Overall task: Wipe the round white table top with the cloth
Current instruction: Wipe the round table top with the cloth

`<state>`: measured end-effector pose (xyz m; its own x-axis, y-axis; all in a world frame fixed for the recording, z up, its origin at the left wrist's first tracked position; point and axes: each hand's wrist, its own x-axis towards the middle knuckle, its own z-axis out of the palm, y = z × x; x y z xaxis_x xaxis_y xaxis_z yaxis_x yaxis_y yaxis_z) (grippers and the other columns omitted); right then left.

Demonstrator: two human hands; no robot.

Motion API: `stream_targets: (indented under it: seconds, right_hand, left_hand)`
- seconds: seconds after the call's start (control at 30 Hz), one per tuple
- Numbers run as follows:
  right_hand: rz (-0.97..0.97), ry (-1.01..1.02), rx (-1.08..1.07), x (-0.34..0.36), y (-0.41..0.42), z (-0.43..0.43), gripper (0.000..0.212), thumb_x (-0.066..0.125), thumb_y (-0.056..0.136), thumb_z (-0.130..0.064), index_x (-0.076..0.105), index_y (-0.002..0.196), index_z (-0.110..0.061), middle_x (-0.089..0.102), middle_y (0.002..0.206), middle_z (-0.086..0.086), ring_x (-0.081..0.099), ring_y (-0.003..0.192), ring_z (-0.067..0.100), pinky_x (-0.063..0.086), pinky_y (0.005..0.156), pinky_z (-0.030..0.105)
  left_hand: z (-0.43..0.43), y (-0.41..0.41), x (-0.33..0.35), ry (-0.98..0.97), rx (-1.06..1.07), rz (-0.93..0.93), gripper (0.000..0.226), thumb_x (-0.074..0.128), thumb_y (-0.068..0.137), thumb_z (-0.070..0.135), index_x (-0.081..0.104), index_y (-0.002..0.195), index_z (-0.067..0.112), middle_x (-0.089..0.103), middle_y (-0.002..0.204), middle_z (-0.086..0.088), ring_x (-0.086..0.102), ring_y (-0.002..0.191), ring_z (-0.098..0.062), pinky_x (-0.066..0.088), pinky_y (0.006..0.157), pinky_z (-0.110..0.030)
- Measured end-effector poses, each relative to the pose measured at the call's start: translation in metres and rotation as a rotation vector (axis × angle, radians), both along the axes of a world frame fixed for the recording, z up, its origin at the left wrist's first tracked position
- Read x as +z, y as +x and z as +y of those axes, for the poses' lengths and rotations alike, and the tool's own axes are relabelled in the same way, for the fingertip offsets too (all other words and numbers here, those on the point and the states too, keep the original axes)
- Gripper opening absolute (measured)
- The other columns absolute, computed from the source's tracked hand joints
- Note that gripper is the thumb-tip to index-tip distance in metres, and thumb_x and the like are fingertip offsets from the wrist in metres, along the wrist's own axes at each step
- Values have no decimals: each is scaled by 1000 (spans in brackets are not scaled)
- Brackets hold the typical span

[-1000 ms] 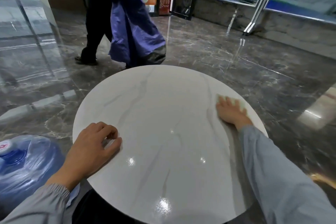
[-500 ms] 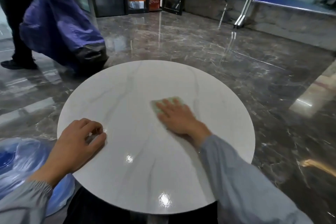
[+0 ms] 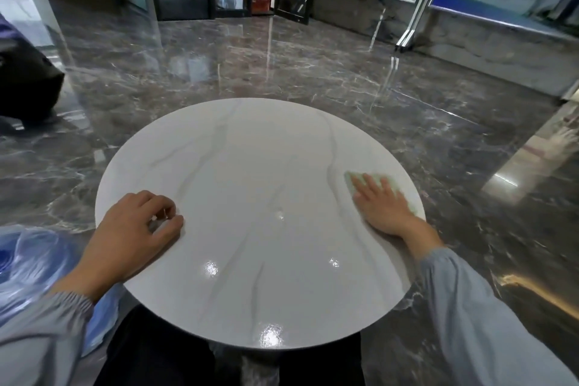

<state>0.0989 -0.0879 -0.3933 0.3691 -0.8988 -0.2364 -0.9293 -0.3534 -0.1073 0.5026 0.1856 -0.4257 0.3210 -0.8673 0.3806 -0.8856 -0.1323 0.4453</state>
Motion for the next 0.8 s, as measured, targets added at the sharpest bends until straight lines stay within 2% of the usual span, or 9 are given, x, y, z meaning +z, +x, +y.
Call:
stream_targets:
  seconds: [0.1, 0.2, 0.27, 0.33, 0.47, 0.53, 0.6, 0.7, 0.8]
  right_hand:
    - [-21, 7, 271, -5, 65, 65, 55, 14, 109, -52, -8, 160, -50, -12, 171, -16, -17, 158, 23, -6, 125, 52]
    - [-121, 33, 570, -5, 122, 154, 54, 16, 109, -54, -2, 160, -50, -10, 172, -16, -23, 156, 19, -15, 123, 51]
    - [-145, 37, 730, -6, 134, 201, 54, 15, 108, -56, 1, 160, -51, -11, 171, -17, -28, 154, 17, -23, 121, 48]
    - [-147, 48, 785, -9, 130, 221, 54, 13, 107, -59, 2, 160, -51, -11, 171, -19, -28, 154, 16, -24, 120, 44]
    - [-132, -36, 693, -5, 104, 172, 54, 19, 109, -56, -2, 160, -52, -8, 169, -22, -17, 155, 11, -15, 122, 38]
    - [-111, -87, 506, -4, 74, 119, 55, 18, 109, -55, -1, 160, -50, -3, 171, -18, -9, 158, 15, -4, 127, 44]
    - [-55, -80, 232, -3, 29, 65, 57, 21, 109, -54, 6, 163, -45, 1, 173, -9, -2, 159, 23, 9, 126, 51]
    - [-8, -8, -71, 1, -34, 20, 58, 16, 107, -56, 2, 163, -46, -6, 173, -14, -6, 159, 24, 4, 125, 54]
    - [-25, 1, -129, -4, -39, 28, 57, 13, 107, -56, -3, 161, -49, -11, 172, -16, -12, 159, 23, -2, 125, 55]
  left_hand:
    - [0, 1, 0, 10, 7, -1, 22, 53, 87, 59, 60, 89, 39, 56, 86, 16, 49, 82, -13, 41, 79, -36]
    - [2, 3, -3, 1, 7, -12, 20, 52, 88, 58, 59, 90, 40, 56, 87, 16, 51, 84, -17, 41, 81, -37]
    - [3, 5, -4, -16, -6, -21, 20, 53, 88, 55, 61, 91, 37, 56, 87, 14, 52, 84, -19, 42, 81, -38]
    - [3, 6, -5, -19, -17, -26, 20, 54, 89, 54, 61, 92, 36, 56, 88, 12, 53, 84, -20, 42, 82, -40]
    - [4, 6, -5, -2, -25, -36, 18, 54, 89, 55, 60, 94, 39, 57, 90, 13, 54, 87, -20, 43, 84, -40]
    - [5, 5, -4, -1, -15, -32, 20, 54, 88, 56, 61, 94, 38, 57, 91, 14, 53, 88, -19, 43, 85, -39]
    - [5, 5, -3, 0, -7, -33, 21, 55, 87, 55, 62, 93, 37, 57, 91, 13, 52, 88, -18, 42, 85, -38]
    - [4, 4, -3, 14, 21, -37, 11, 67, 91, 46, 63, 93, 36, 58, 91, 12, 52, 88, -19, 42, 85, -39]
    - [4, 1, -4, 23, 37, -34, 14, 77, 91, 33, 63, 92, 36, 58, 91, 10, 51, 88, -20, 41, 84, -39]
